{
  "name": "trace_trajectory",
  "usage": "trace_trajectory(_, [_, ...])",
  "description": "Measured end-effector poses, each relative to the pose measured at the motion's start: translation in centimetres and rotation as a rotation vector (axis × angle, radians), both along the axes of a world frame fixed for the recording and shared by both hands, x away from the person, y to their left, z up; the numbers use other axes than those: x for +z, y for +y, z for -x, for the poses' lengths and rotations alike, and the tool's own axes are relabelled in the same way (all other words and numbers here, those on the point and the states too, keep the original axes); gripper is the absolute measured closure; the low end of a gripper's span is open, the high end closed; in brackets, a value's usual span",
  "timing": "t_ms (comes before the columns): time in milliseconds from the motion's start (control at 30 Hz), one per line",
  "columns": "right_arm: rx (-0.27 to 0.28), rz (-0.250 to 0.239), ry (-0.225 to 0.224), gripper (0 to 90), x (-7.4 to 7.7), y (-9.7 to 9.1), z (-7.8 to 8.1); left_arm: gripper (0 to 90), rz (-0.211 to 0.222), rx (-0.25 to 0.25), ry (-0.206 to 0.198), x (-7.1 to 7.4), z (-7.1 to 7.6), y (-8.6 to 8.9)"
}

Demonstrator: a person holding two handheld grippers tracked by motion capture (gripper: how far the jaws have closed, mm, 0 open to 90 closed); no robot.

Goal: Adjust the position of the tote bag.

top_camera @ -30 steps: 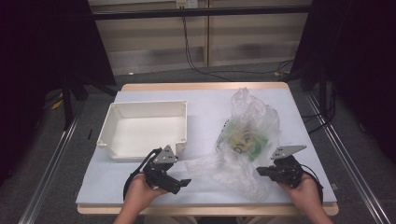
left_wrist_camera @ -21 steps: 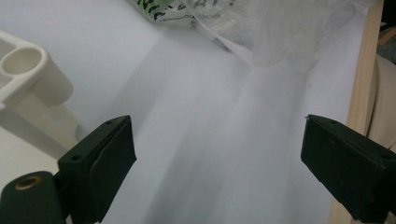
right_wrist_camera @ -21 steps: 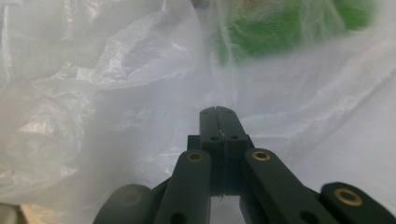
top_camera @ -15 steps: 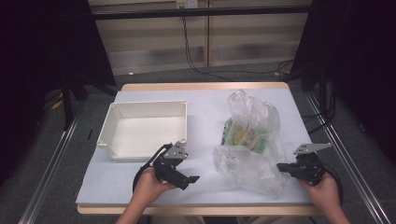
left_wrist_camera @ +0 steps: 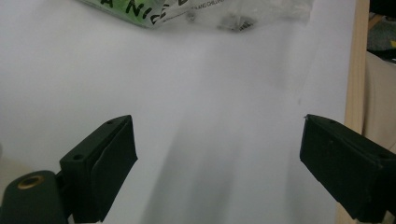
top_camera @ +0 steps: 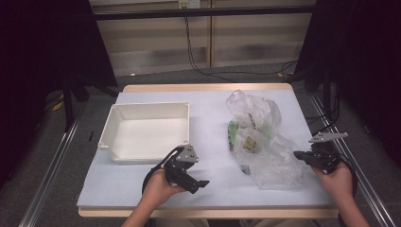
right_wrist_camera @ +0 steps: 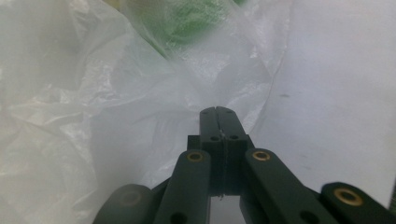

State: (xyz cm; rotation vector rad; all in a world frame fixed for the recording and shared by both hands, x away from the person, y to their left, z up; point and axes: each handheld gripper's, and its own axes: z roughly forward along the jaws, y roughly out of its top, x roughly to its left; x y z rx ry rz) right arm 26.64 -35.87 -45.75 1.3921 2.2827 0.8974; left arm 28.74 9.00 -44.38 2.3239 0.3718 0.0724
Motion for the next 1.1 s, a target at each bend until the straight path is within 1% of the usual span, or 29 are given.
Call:
trace_trajectory(33, [0.018, -0.021, -0.007, 90.0, 0.0, 0.1, 0.1, 10.9, -0.001, -0.007, -0.003, 0.0, -0.1, -0.3])
trace_trajectory(100, [0.018, -0.028, -0.003, 90.0, -0.1, 0.3, 0.3, 11.1, -0.007, -0.026, -0.001, 0.2, -0.2, -0.8])
trace_trajectory(133, [0.026, -0.039, -0.011, 86.1, -0.1, 0.6, 0.8, 11.2, 0.007, -0.025, 0.000, 0.1, -0.1, -1.2])
trace_trajectory(167, [0.026, -0.039, -0.011, 86.1, -0.1, 0.6, 0.8, 11.2, 0.004, -0.033, 0.001, 0.1, -0.2, -1.5])
trace_trajectory(200, [0.022, -0.044, -0.007, 83.0, -0.1, 0.7, 1.0, 11.4, -0.001, -0.043, 0.001, 0.0, -0.3, -2.0])
trace_trajectory(233, [0.030, -0.044, -0.025, 80.7, -0.2, 0.8, 1.3, 11.7, -0.005, -0.046, -0.001, 0.0, -0.4, -2.3])
trace_trajectory(267, [0.029, -0.049, -0.023, 80.5, -0.2, 0.8, 1.5, 12.5, -0.009, -0.054, -0.003, -0.1, -0.5, -2.7])
trace_trajectory(300, [0.040, -0.065, -0.027, 76.2, -0.3, 1.1, 1.9, 15.0, -0.007, -0.065, -0.003, -0.2, -0.6, -3.1])
trace_trajectory(333, [0.040, -0.065, -0.027, 76.2, -0.3, 1.1, 1.9, 15.0, -0.015, -0.066, -0.006, -0.3, -0.8, -3.5])
trace_trajectory(400, [0.046, -0.055, -0.044, 71.5, -0.3, 1.3, 2.2, 15.9, -0.025, -0.057, -0.017, -0.5, -1.1, -4.2])
trace_trajectory(433, [0.040, -0.054, -0.040, 71.1, -0.2, 1.4, 2.3, 16.3, -0.038, -0.063, -0.023, -0.4, -1.3, -4.7])
trace_trajectory(467, [0.044, -0.057, -0.050, 70.0, -0.1, 1.4, 2.3, 19.2, -0.013, -0.061, -0.024, -0.5, -1.4, -5.0])
trace_trajectory(500, [0.039, -0.063, -0.055, 69.1, 0.0, 1.4, 2.4, 22.0, -0.015, -0.069, -0.031, -0.5, -1.4, -5.3])
trace_trajectory(533, [0.037, -0.073, -0.061, 66.2, 0.2, 1.3, 2.5, 28.5, -0.005, -0.075, -0.028, -0.4, -1.5, -5.6])
trace_trajectory(567, [0.037, -0.073, -0.061, 66.2, 0.2, 1.3, 2.5, 28.5, 0.005, -0.081, -0.026, -0.4, -1.6, -5.9])
trace_trajectory(600, [0.031, -0.084, -0.059, 63.9, 0.4, 1.2, 2.6, 31.8, 0.012, -0.086, -0.029, -0.3, -1.6, -6.2])
trace_trajectory(633, [0.030, -0.104, -0.065, 60.7, 0.8, 1.0, 2.8, 34.3, 0.005, -0.085, -0.034, -0.3, -1.6, -6.6])
trace_trajectory(667, [0.030, -0.104, -0.065, 60.7, 0.8, 1.0, 2.8, 34.3, 0.007, -0.087, -0.037, -0.3, -1.6, -6.8])
trace_trajectory(733, [0.030, -0.131, -0.066, 55.2, 1.1, 0.9, 3.1, 38.3, 0.025, -0.096, -0.030, -0.2, -1.5, -7.3])
trace_trajectory(767, [0.046, -0.141, -0.068, 51.6, 1.4, 1.1, 3.5, 45.1, 0.040, -0.105, -0.033, -0.3, -1.3, -7.6])
trace_trajectory(833, [0.060, -0.140, -0.067, 47.6, 1.6, 1.3, 3.9, 49.5, 0.030, -0.128, -0.048, -0.3, -1.0, -8.1])
trace_trajectory(867, [0.069, -0.145, -0.067, 44.9, 1.6, 1.4, 4.1, 51.9, 0.025, -0.148, -0.045, -0.5, -0.6, -8.5])
trace_trajectory(900, [0.069, -0.145, -0.067, 44.9, 1.6, 1.4, 4.1, 54.4, 0.025, -0.148, -0.045, -0.5, -0.6, -8.5])
trace_trajectory(933, [0.076, -0.156, -0.071, 42.8, 1.7, 1.5, 4.3, 54.4, 0.024, -0.160, -0.052, -0.7, -0.4, -8.7])
trace_trajectory(967, [0.079, -0.171, -0.068, 40.0, 1.9, 1.6, 4.4, 56.4, 0.024, -0.159, -0.045, -0.8, -0.3, -8.8])
trace_trajectory(1000, [0.081, -0.179, -0.073, 37.6, 2.0, 1.7, 4.6, 57.9, 0.034, -0.163, -0.043, -0.9, -0.2, -9.0])
trace_trajectory(1033, [0.081, -0.198, -0.082, 32.4, 2.3, 2.1, 4.8, 62.1, 0.033, -0.170, -0.044, -0.9, -0.2, -9.1])
trace_trajectory(1067, [0.081, -0.198, -0.082, 32.4, 2.3, 2.1, 4.8, 62.1, 0.034, -0.167, -0.039, -0.9, -0.1, -9.2])
trace_trajectory(1100, [0.091, -0.201, -0.092, 30.4, 2.5, 2.4, 4.9, 64.3, 0.035, -0.172, -0.036, -0.9, 0.0, -9.3])
